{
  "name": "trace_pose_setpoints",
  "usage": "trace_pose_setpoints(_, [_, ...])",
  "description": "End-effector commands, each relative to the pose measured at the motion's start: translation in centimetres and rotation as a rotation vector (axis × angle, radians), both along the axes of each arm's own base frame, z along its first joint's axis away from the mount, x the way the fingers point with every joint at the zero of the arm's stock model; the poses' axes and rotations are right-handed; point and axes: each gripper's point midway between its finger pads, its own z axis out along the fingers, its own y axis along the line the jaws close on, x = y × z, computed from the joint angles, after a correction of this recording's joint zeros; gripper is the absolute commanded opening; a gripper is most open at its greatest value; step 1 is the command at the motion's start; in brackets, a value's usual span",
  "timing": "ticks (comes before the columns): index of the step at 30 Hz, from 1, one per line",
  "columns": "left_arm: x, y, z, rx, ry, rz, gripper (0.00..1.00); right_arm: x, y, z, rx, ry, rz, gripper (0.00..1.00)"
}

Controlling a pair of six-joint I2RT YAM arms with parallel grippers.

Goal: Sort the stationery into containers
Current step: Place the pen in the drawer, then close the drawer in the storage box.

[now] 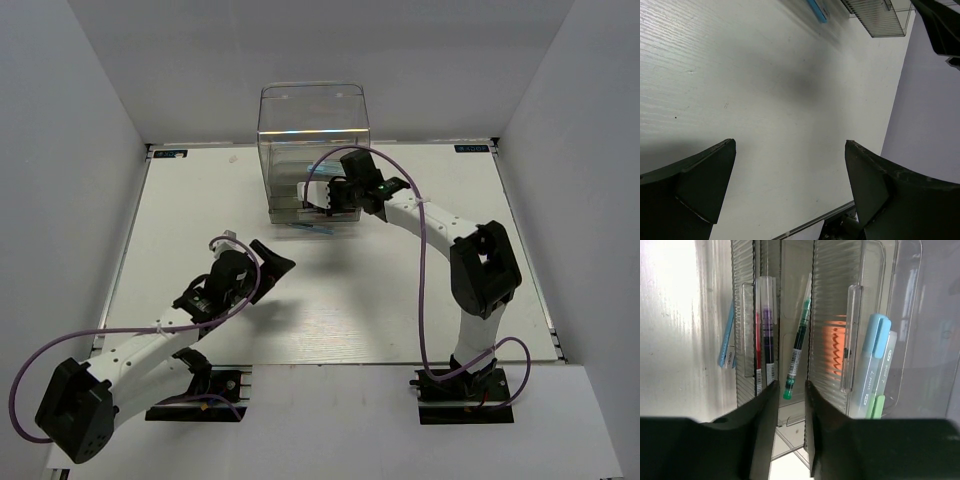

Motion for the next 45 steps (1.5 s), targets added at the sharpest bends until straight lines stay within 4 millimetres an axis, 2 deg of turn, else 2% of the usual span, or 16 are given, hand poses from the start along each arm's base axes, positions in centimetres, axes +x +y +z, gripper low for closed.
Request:
trace_pose_setpoints(1, [0.7,-0.3,1.2,0.002,-0.023,-0.002,1.0,0.2,0.9,2.6,0.056,-0.013,0.001,0.29])
trace_pose_setpoints(2, [0.7,-0.3,1.2,0.002,-0.023,-0.002,1.0,-0.2,1.1,3.0,0.072,-0.002,0.013,0.2])
trace_pose_setpoints(3, [1.1,-0.2,1.3,0.003,-0.022,0.007,1.0,-0.6,1.4,3.2,0.095,0.021,0.035,0.0])
trace_pose_setpoints(5, [1.1,-0.2,1.3,0.003,-0.022,0.007,1.0,-2.0,1.8,3.0,0.107,0.082,0.086,0.0])
trace_pose_setpoints(8, [1.0,-0.3,1.0,0.012,-0.015,-0.005,1.0,-6.2,1.9,1.6,0.064,0.215,0.247,0.0])
trace_pose_setpoints(12, [1.0,-0.3,1.2,0.012,-0.014,-0.005,1.0,-8.1,1.5,-0.1,0.016,0.272,0.332,0.0])
trace_pose_setpoints(14, [1.0,-0.1,1.0,0.022,-0.009,0.002,1.0,-7.7,1.6,-0.8,-0.017,0.283,0.315,0.0])
trace_pose_setpoints(15, [1.0,-0.1,1.3,0.016,-0.016,0.002,1.0,-7.5,1.7,-2.1,-0.034,0.311,0.302,0.0])
trace_pose_setpoints(16, [1.0,-0.1,1.3,0.016,-0.016,0.002,1.0,-6.9,1.9,-1.7,-0.03,0.303,0.285,0.0])
trace_pose_setpoints(18, [1.0,-0.1,1.3,0.016,-0.016,0.002,1.0,-5.7,1.7,-3.0,-0.063,0.306,0.221,0.0])
trace_pose_setpoints(22, [1.0,-0.1,1.6,0.016,-0.018,0.002,0.99,-1.7,1.9,-3.3,-0.046,0.22,0.036,0.0])
trace_pose_setpoints(26, [1.0,-0.1,1.5,0.022,-0.021,-0.002,0.99,1.8,2.0,-3.0,-0.014,0.119,-0.098,0.0])
trace_pose_setpoints(33, [1.4,-0.1,2.0,0.013,-0.043,0.006,0.99,5.3,1.3,-1.5,0.034,-0.002,-0.26,0.0])
trace_pose_setpoints(39, [1.9,-0.5,2.0,0.006,-0.039,0.011,0.97,6.7,1.1,-1.6,0.03,-0.041,-0.315,0.0])
trace_pose_setpoints(42, [2.4,-0.6,2.4,0.002,-0.056,0.021,0.9,6.6,1.0,-1.6,0.031,-0.037,-0.32,0.0])
trace_pose_setpoints(45, [3.4,-0.7,2.7,-0.015,-0.077,0.055,0.73,6.0,0.9,-1.3,0.033,-0.022,-0.312,0.0])
